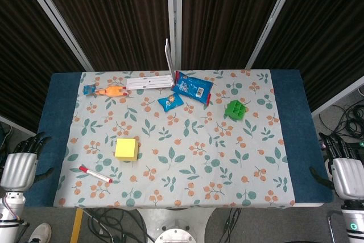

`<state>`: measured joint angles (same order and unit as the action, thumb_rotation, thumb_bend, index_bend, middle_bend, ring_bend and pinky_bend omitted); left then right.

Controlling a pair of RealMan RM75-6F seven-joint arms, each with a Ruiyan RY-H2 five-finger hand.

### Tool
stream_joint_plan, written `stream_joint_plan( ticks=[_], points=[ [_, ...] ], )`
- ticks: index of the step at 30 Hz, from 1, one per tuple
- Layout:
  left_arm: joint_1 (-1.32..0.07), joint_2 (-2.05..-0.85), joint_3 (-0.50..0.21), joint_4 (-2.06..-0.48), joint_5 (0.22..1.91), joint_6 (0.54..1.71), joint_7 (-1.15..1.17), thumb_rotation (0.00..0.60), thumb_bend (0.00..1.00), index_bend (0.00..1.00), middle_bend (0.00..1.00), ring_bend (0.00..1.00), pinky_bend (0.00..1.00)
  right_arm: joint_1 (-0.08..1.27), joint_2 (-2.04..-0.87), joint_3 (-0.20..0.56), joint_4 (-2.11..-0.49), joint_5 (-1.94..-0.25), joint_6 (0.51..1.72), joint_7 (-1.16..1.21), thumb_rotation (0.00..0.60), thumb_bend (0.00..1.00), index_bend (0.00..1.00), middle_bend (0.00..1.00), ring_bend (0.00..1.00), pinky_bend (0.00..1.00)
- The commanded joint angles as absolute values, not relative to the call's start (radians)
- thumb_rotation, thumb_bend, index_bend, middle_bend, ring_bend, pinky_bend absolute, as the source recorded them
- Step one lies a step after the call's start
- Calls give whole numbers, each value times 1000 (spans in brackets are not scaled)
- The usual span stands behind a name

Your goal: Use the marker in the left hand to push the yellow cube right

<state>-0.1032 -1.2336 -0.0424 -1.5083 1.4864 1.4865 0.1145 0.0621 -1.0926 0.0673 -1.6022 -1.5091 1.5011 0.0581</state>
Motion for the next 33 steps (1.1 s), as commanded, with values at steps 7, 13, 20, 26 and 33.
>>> stream_joint_plan(
  ticks=[7, 13, 20, 26, 33],
  points=[
    [-114, -1222, -33, -1510, 1500, 1466, 98, 600, 154, 287, 268, 210, 256, 60, -1090, 72, -1604, -1513, 1513, 61, 600, 176, 0, 130, 1, 129],
    [-148, -1230, -17, -1468, 1561, 1440, 59, 600, 163, 348, 322, 211, 255, 61, -1084, 77, -1603, -1516, 1519, 69, 600, 176, 0, 130, 1, 129],
    [-194, -1279, 22, -1393, 1641, 1392, 8, 600, 189, 408, 396, 236, 256, 64, -1079, 77, -1600, -1516, 1511, 84, 600, 176, 0, 130, 2, 129],
    [-216, -1339, 70, -1323, 1688, 1347, -14, 600, 202, 432, 406, 237, 256, 71, -1079, 76, -1599, -1513, 1497, 90, 600, 176, 0, 130, 2, 129],
    [-237, -1402, 100, -1256, 1713, 1309, -18, 600, 224, 442, 442, 251, 257, 79, -1084, 76, -1597, -1515, 1486, 95, 600, 176, 0, 132, 2, 129]
  ],
)
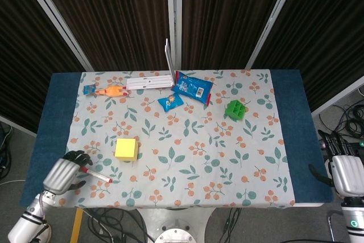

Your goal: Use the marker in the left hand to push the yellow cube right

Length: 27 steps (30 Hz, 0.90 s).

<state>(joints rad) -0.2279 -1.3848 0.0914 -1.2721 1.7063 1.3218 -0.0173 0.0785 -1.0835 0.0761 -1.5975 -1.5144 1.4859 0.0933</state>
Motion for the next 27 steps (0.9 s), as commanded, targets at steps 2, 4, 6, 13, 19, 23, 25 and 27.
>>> stream_joint_plan(
  ticks=[2, 4, 6, 13, 19, 23, 25, 27],
  points=[
    [-243, -1416, 106, -1243, 1717, 1297, -14, 600, 231, 442, 458, 264, 258, 79, -1085, 76, -1595, -1515, 1485, 99, 600, 176, 0, 134, 1, 129],
    [-249, -1425, 111, -1234, 1719, 1284, -3, 600, 234, 443, 459, 264, 258, 80, -1086, 76, -1592, -1514, 1484, 103, 600, 176, 0, 135, 1, 129],
    [-255, -1439, 114, -1225, 1715, 1268, 5, 600, 236, 446, 459, 264, 258, 80, -1089, 75, -1589, -1512, 1481, 107, 600, 176, 0, 136, 1, 129],
    [-269, -1468, 102, -1215, 1676, 1225, 56, 600, 279, 487, 458, 303, 283, 82, -1092, 73, -1577, -1509, 1475, 120, 600, 176, 0, 140, 1, 128],
    [-278, -1462, 91, -1245, 1623, 1175, 119, 600, 300, 491, 460, 303, 286, 84, -1095, 73, -1567, -1505, 1469, 132, 600, 176, 0, 144, 1, 119],
    [-279, -1460, 87, -1265, 1595, 1155, 157, 600, 335, 497, 488, 303, 286, 86, -1099, 73, -1559, -1503, 1464, 140, 600, 176, 0, 148, 1, 113],
    [-278, -1460, 84, -1274, 1587, 1157, 163, 600, 339, 504, 499, 306, 286, 86, -1100, 73, -1557, -1503, 1464, 144, 600, 176, 0, 150, 1, 110],
    [-278, -1462, 81, -1277, 1583, 1163, 169, 600, 342, 510, 512, 324, 286, 86, -1102, 73, -1554, -1503, 1464, 147, 600, 176, 0, 151, 1, 108]
  ],
)
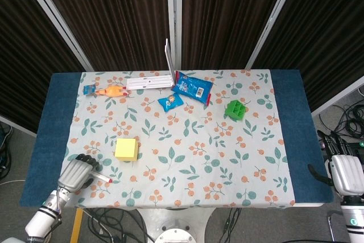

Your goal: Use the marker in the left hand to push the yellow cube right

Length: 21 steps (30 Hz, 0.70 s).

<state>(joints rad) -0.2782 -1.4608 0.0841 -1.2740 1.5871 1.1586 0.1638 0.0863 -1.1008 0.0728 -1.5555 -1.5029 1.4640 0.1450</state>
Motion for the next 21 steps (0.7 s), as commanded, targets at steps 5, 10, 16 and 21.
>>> stream_joint_plan(
  ticks=[5, 10, 16, 21],
  points=[
    [-281, -1467, 80, -1276, 1573, 1158, 183, 600, 345, 518, 535, 346, 287, 87, -1104, 73, -1549, -1500, 1462, 154, 600, 176, 0, 153, 1, 105],
    [-280, -1477, 77, -1273, 1560, 1158, 202, 600, 351, 539, 574, 375, 287, 87, -1104, 73, -1548, -1498, 1460, 160, 600, 176, 0, 155, 1, 100],
    [-280, -1479, 81, -1276, 1553, 1158, 249, 600, 354, 539, 574, 375, 287, 88, -1104, 74, -1547, -1498, 1460, 173, 600, 176, 0, 155, 1, 95],
    [-282, -1483, 81, -1279, 1540, 1147, 315, 600, 356, 539, 574, 375, 287, 89, -1104, 72, -1546, -1502, 1458, 183, 600, 176, 0, 156, 0, 91]
  ],
)
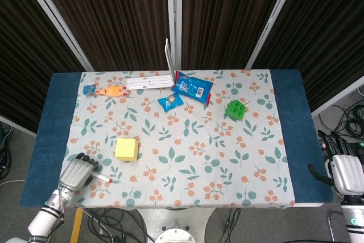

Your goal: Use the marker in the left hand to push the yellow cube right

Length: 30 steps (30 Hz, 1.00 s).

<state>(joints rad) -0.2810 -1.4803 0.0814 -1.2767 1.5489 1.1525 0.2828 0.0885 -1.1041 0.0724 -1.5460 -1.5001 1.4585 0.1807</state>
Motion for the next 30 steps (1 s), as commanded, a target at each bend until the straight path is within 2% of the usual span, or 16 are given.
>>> stream_joint_plan(
  ticks=[1, 9, 16, 22, 30],
  points=[
    [-282, -1483, 80, -1281, 1536, 1145, 325, 600, 358, 539, 574, 375, 287, 89, -1104, 72, -1545, -1502, 1459, 185, 600, 176, 0, 156, 0, 90],
    [-286, -1489, 76, -1287, 1515, 1135, 374, 600, 379, 562, 579, 375, 287, 88, -1102, 70, -1545, -1502, 1457, 202, 600, 174, 0, 159, 1, 89],
    [-289, -1495, 74, -1276, 1518, 1145, 347, 600, 389, 621, 643, 412, 293, 91, -1100, 70, -1547, -1498, 1448, 208, 600, 174, 0, 162, 1, 90],
    [-287, -1499, 69, -1255, 1529, 1170, 274, 600, 407, 667, 694, 477, 428, 92, -1099, 69, -1548, -1497, 1446, 209, 600, 174, 0, 165, 0, 90],
    [-286, -1500, 63, -1194, 1558, 1219, 114, 600, 427, 682, 709, 503, 486, 90, -1096, 71, -1549, -1500, 1455, 217, 600, 174, 0, 166, 0, 89]
  ],
)
